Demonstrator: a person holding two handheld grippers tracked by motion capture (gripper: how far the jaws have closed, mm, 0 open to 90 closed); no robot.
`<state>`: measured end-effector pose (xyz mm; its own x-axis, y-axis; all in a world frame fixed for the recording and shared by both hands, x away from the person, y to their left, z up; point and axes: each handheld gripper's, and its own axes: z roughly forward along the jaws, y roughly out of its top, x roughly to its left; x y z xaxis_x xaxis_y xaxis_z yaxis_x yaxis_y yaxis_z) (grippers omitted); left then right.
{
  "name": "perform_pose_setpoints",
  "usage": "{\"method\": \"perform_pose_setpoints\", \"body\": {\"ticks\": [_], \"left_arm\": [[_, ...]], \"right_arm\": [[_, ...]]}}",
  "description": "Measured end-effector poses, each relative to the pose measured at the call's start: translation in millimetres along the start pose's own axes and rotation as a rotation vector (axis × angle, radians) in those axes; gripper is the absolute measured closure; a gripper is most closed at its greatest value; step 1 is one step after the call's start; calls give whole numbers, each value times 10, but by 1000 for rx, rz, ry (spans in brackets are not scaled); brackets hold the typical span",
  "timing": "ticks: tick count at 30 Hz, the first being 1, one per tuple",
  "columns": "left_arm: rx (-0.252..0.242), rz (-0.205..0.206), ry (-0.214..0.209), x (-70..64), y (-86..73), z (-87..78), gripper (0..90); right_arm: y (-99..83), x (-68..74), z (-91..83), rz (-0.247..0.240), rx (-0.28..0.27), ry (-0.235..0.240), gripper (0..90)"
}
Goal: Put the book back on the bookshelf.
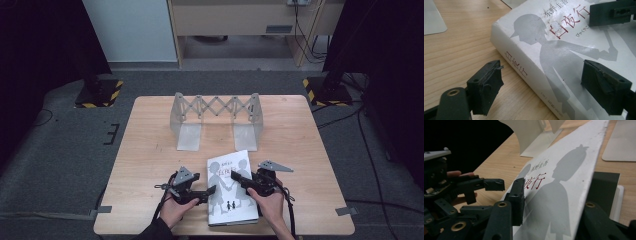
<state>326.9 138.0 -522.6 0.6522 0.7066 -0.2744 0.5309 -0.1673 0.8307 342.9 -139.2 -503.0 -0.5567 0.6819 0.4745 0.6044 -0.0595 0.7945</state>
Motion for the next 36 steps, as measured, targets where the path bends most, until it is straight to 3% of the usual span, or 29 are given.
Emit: {"method": "perform_pose_setpoints", "body": {"ticks": [14,15,16,22,26,33,34,36], "left_arm": [[1,-2,-78,-10,-20,40,35],[3,0,-94,-16,-22,48,35],[8,5,-145,-47,-28,72,7],[1,16,-149,-70,-28,67,0],[14,-34,-177,-28,-49,79,0],[4,-38,-189,-20,-61,91,0],[5,-67,-198,-14,-73,98,0],[10,-85,-209,-5,-87,95,0]], "right_arm": [[80,65,-121,5,-42,68,738],[80,65,-121,5,-42,68,738],[85,80,-131,-4,-49,79,749],[93,112,-163,-22,-64,88,760],[99,112,-175,-26,-66,92,764],[103,109,-191,-29,-70,104,765],[105,107,-196,-31,-71,104,766],[108,110,-203,-36,-72,106,767]]}}
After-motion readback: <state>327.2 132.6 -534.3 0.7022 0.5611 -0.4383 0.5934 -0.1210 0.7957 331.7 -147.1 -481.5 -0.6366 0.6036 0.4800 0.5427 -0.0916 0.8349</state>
